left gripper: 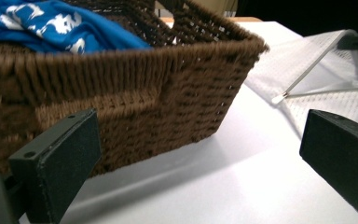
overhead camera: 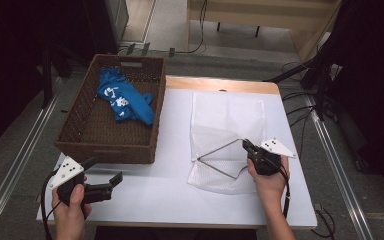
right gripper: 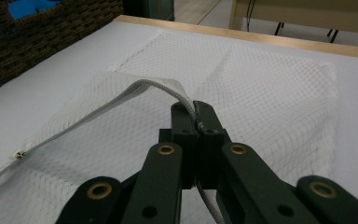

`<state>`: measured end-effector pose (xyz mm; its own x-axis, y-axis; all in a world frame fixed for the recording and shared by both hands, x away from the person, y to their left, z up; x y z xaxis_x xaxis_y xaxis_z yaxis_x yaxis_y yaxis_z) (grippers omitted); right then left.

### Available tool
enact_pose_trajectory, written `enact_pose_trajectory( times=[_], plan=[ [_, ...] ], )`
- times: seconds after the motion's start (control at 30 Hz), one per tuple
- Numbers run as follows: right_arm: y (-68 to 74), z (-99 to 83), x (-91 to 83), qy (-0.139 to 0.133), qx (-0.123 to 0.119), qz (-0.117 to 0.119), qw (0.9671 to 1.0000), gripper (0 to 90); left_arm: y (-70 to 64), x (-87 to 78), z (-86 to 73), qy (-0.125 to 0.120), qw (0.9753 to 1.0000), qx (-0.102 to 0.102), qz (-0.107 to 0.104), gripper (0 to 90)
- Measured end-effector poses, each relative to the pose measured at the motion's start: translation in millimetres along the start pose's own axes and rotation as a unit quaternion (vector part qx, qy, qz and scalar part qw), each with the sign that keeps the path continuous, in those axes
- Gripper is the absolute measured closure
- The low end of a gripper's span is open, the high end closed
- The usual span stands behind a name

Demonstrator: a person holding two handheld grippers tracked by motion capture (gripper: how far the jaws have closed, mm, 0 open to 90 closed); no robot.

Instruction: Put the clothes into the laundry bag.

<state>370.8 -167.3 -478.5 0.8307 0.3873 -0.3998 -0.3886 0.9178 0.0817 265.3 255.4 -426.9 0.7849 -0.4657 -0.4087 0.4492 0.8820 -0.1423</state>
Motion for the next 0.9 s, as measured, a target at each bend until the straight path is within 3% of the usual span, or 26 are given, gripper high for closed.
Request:
enact_pose_trajectory(
  times=[0.2,0.47,0.73,0.9],
  plan=[
    [4.1,-5.9,-0.1,0.000,0.013,0.021,0.9997,89.9,-1.9,3.2,22.5,-0.007,0.9998,0.015,0.012,0.0],
    [6.4,-10.0,-2.0,0.003,0.014,0.026,0.9996,89.9,-2.1,11.6,49.7,-0.014,0.9990,0.034,0.026,0.0],
    [7.0,-10.7,-2.5,0.002,0.009,0.028,0.9996,89.9,11.1,27.0,67.2,-0.009,0.9991,0.018,0.036,0.0],
    [7.9,-11.5,-2.2,0.001,0.009,0.030,0.9995,89.9,20.4,41.4,78.2,0.000,0.9983,0.024,0.053,0.0]
  ],
)
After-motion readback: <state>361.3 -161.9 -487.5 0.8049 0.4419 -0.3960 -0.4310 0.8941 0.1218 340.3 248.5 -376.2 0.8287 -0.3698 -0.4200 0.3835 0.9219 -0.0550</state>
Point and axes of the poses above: each handheld gripper's, and its own axes: x roughly forward along the jaws, z roughly out of its top, y roughly to its left, the point moved 7 cm from there along x, roughly forward along the jaws, and after that the axes turned 1 degree about -y, right-handed, at the moved point
